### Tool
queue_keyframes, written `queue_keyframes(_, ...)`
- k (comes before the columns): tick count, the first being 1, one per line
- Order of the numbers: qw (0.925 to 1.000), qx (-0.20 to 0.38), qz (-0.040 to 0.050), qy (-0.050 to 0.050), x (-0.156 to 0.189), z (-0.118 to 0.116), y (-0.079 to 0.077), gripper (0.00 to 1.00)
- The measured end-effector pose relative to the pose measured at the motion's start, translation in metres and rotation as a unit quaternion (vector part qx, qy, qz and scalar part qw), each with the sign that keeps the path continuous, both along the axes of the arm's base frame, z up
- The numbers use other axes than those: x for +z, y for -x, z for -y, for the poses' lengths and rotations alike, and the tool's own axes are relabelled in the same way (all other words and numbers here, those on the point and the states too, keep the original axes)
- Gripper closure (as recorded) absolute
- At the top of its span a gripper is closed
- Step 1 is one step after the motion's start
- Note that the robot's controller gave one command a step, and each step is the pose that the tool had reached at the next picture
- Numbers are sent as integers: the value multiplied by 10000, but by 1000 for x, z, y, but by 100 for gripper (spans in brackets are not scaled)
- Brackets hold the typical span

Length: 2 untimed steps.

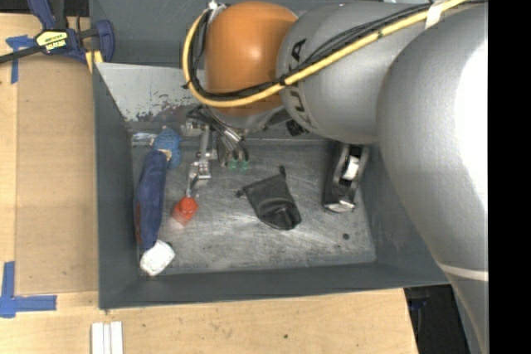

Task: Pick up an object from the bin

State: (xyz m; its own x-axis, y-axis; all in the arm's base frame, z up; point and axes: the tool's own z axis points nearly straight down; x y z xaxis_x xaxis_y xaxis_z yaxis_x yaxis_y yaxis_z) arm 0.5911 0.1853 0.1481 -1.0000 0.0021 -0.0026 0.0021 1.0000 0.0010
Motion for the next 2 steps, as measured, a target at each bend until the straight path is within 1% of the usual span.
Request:
queue_keyframes(1, 9974, 708, 130, 0, -54, -7, 16, 0)
queue_keyframes(2, 9983, 580, 37, -12, 31, -27, 53, 0)
